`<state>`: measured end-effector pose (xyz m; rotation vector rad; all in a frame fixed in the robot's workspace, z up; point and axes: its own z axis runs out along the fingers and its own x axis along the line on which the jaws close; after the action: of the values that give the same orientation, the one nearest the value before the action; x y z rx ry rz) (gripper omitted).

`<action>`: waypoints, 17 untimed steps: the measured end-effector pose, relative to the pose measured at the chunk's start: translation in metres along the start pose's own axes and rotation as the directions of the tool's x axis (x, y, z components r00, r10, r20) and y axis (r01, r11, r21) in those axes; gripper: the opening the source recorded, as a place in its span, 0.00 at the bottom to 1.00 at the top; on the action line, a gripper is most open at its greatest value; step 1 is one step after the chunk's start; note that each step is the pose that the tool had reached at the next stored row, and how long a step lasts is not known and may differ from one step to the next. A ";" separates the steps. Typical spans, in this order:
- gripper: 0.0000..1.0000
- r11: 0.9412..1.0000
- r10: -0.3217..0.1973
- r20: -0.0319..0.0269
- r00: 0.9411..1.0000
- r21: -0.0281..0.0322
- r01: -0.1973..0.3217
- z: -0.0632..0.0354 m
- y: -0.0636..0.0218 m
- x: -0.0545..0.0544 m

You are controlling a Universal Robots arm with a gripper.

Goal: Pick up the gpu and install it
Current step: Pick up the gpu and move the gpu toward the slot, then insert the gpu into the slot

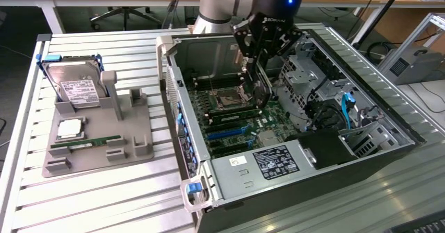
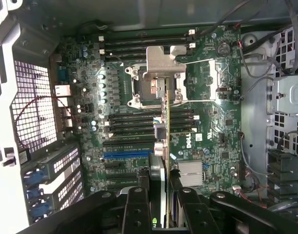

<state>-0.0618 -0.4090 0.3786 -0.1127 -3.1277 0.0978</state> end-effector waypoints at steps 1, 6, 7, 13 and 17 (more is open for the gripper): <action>0.27 1.000 0.000 0.000 1.000 0.000 0.000 0.0000 0.0000 0.000; 0.27 1.000 0.000 0.000 1.000 0.000 0.000 0.0001 0.0000 0.000; 0.27 1.000 0.000 0.000 1.000 0.000 0.000 0.0001 0.0001 0.000; 0.27 1.000 0.000 0.000 1.000 0.000 0.000 0.0001 0.0001 0.000; 0.27 0.999 -0.032 0.002 0.999 0.000 0.032 0.0001 0.0001 0.000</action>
<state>-0.0614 -0.4090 0.3785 -0.0624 -3.1301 0.0980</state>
